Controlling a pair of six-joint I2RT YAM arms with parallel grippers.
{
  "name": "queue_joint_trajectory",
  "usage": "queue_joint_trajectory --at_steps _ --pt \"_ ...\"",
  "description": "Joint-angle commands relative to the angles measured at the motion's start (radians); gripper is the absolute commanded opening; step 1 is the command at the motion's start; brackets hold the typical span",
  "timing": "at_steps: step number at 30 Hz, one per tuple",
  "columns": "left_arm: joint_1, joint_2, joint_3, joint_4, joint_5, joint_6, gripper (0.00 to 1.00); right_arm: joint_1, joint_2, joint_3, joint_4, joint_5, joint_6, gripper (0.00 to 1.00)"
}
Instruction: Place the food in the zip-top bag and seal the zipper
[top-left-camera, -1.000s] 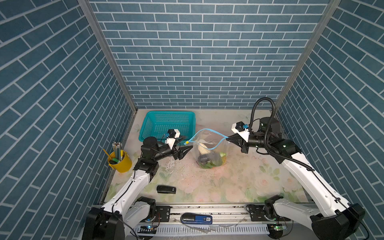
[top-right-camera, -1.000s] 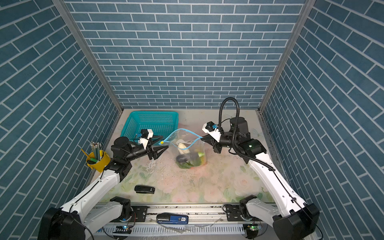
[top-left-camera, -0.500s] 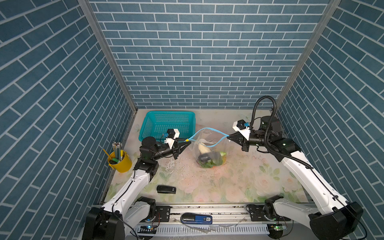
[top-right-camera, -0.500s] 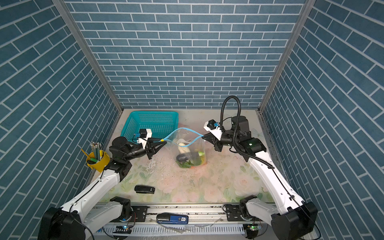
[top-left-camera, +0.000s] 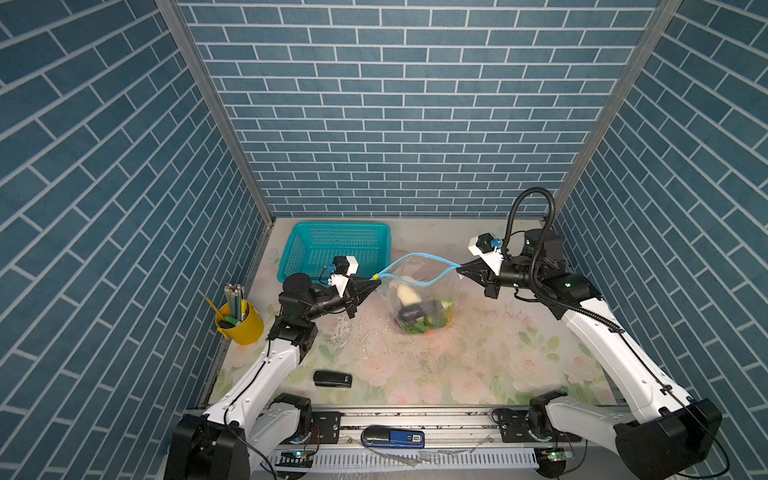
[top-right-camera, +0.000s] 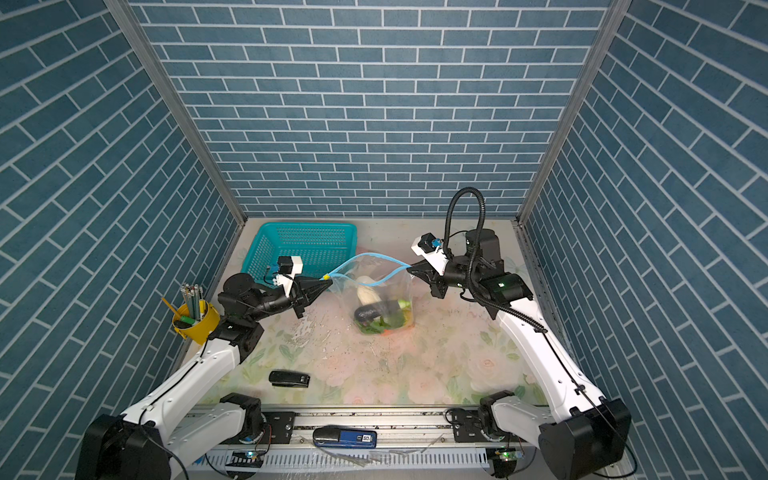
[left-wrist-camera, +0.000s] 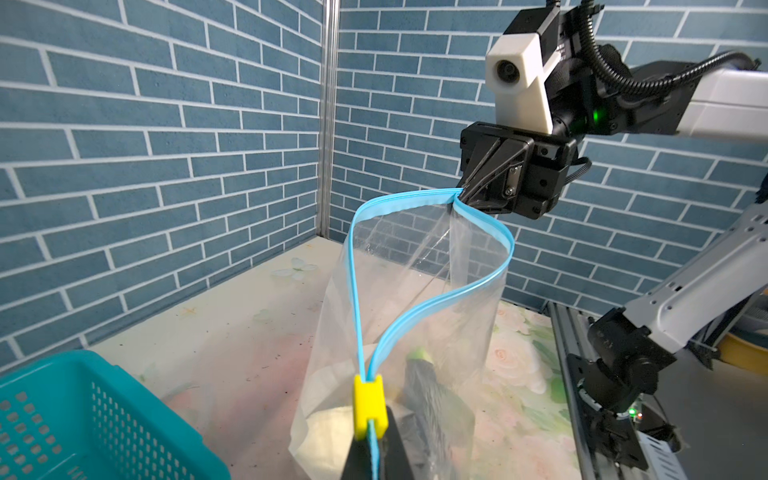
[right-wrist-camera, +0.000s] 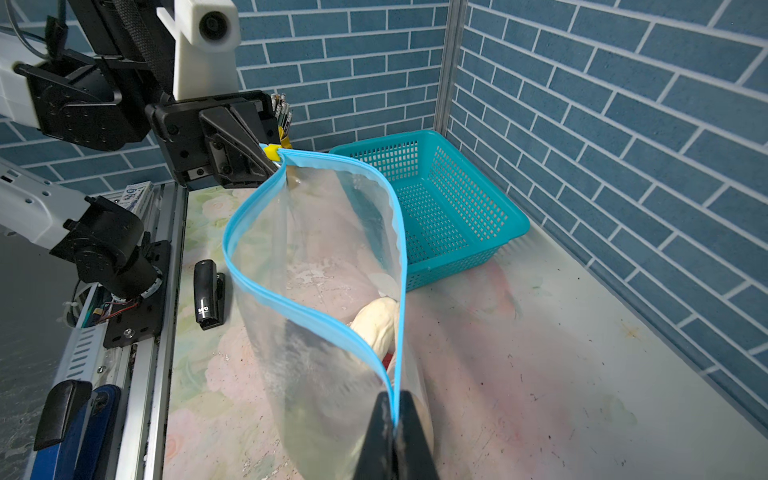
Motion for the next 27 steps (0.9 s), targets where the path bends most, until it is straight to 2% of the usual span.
queue_joint_trajectory --at_steps 1,6,9,10,11,15,18,22,27 --pt "0.002 -0.009 0.037 -0.005 0.010 -0.011 0.02 -0.007 0.001 0.060 0.017 -0.016 0.009 0.00" --pt "0.002 -0.021 0.070 -0.053 0.012 -0.006 0.00 -0.012 -0.003 0.072 -0.003 -0.009 0.008 0.00" --pt "-0.003 -0.033 0.113 -0.140 0.016 0.026 0.00 -0.014 -0.002 0.090 -0.040 -0.007 -0.007 0.00" --pt "-0.010 -0.035 0.136 -0.184 0.024 0.053 0.00 -0.012 -0.002 0.103 -0.065 -0.022 -0.015 0.05" --pt "-0.018 -0.038 0.158 -0.224 0.031 0.080 0.00 -0.011 -0.002 0.115 -0.081 -0.044 -0.017 0.18" --pt "-0.058 -0.033 0.244 -0.343 0.055 0.179 0.00 -0.005 0.000 0.153 -0.101 -0.138 -0.036 0.50" --pt "-0.076 -0.014 0.283 -0.361 0.076 0.191 0.00 0.012 0.020 0.213 -0.144 -0.164 -0.051 0.63" --pt "-0.103 0.014 0.321 -0.375 0.097 0.197 0.00 0.079 0.076 0.325 -0.219 -0.168 -0.115 0.66" --pt "-0.118 0.034 0.367 -0.451 0.125 0.237 0.00 0.208 0.208 0.499 -0.350 -0.151 -0.246 0.61"
